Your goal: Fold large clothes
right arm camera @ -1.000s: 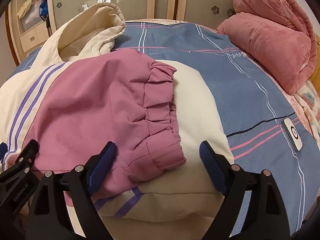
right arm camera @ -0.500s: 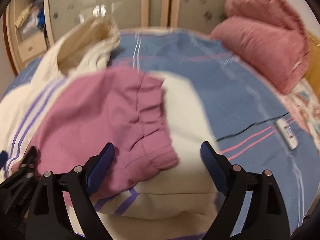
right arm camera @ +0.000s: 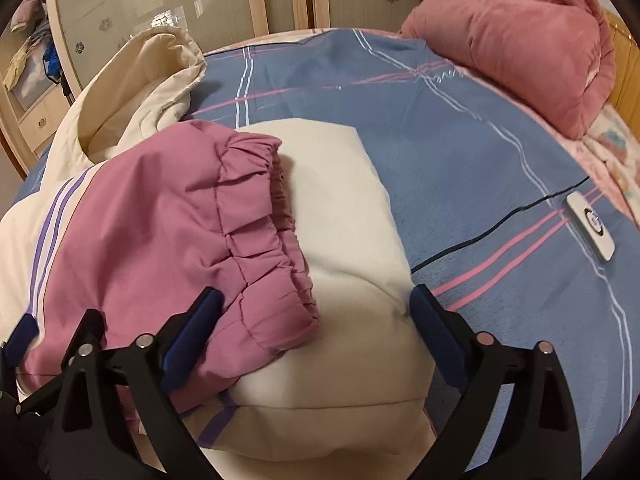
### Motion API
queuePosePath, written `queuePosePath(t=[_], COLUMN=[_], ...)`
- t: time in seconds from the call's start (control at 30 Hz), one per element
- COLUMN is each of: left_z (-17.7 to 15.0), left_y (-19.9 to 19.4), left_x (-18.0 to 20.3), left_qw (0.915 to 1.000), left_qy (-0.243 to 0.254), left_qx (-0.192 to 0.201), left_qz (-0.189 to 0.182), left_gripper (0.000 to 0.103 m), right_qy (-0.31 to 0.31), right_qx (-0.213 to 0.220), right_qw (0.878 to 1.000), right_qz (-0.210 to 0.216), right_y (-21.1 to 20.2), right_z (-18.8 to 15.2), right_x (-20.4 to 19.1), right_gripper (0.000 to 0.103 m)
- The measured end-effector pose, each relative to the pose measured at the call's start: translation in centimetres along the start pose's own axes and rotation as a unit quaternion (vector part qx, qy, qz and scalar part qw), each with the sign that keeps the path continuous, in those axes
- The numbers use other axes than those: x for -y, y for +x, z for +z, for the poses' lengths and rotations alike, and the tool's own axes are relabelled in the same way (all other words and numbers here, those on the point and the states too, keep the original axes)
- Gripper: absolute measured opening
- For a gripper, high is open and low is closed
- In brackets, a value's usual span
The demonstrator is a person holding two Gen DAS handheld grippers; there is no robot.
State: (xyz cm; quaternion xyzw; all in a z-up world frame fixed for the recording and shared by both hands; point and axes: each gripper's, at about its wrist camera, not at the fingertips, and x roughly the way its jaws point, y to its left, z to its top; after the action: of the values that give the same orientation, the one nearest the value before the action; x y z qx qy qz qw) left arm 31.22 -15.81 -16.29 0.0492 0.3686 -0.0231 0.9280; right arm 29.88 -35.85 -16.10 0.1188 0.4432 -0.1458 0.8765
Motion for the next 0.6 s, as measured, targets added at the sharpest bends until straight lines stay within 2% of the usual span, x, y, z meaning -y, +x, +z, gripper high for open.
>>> queuePosePath(t=[0.1,0.13,0.2,0.27,0.33,0.37,0.43,0.5,0.53,0.57,0.6], left_z=[0.1,0.2,0.5,1.0,1.6,1.9,2.1,1.7,1.2,0.6,0.0], left_y=[-0.1,-0.7,-2.7,-4.7,-5.3,-5.1,-4.2,-2.2,-1.2,0.2,0.9], left_x=[0.5,0.4,-0.3,-1.1,-2.6,-3.6,-6.2,-9.0,-10.2,-11.3,-11.9], left_qw=[0.9999,0.9998,0.9977,0.9909,0.9858,0.9859,0.989,0.9923,0.9919,0.99,0.9886], left_qy=[0.007,0.005,0.002,0.011,0.012,0.006,-0.027,-0.081,-0.103,-0.127,-0.139], left_qx=[-0.001,0.009,0.055,0.108,0.119,0.111,0.076,0.018,-0.009,-0.036,-0.046], left_qz=[0.01,0.018,0.04,0.079,0.118,0.124,0.124,0.092,0.073,0.049,0.034], left_gripper=[0.101,0.101,0.101,0.101,0.101,0.101,0.101,0.101,0.101,0.101,0.101], right_qy=[-0.001,0.0,0.012,0.022,0.013,-0.001,-0.036,-0.056,-0.061,-0.07,-0.081], right_qx=[-0.002,0.002,0.022,0.062,0.105,0.129,0.142,0.115,0.089,0.056,0.049], right_qw=[1.0,1.0,1.0,0.997,0.993,0.99,0.986,0.988,0.991,0.994,0.994], right_qz=[0.0,0.001,0.01,0.036,0.055,0.063,0.082,0.089,0.085,0.066,0.052], right_y=[0.2,-0.1,-1.2,-3.2,-5.0,-6.1,-6.7,-5.7,-4.7,-3.0,-2.2], right_z=[-0.1,-0.1,0.0,0.2,0.2,0.1,-0.4,-0.8,-1.0,-1.4,-1.6], right_x=[-0.2,-0.2,0.0,0.2,-0.2,-0.8,-2.2,-3.3,-3.7,-4.3,-4.6], right_gripper=[0.1,0.1,0.1,0.1,0.1,0.1,0.1,0.088,0.076,0.073,0.073])
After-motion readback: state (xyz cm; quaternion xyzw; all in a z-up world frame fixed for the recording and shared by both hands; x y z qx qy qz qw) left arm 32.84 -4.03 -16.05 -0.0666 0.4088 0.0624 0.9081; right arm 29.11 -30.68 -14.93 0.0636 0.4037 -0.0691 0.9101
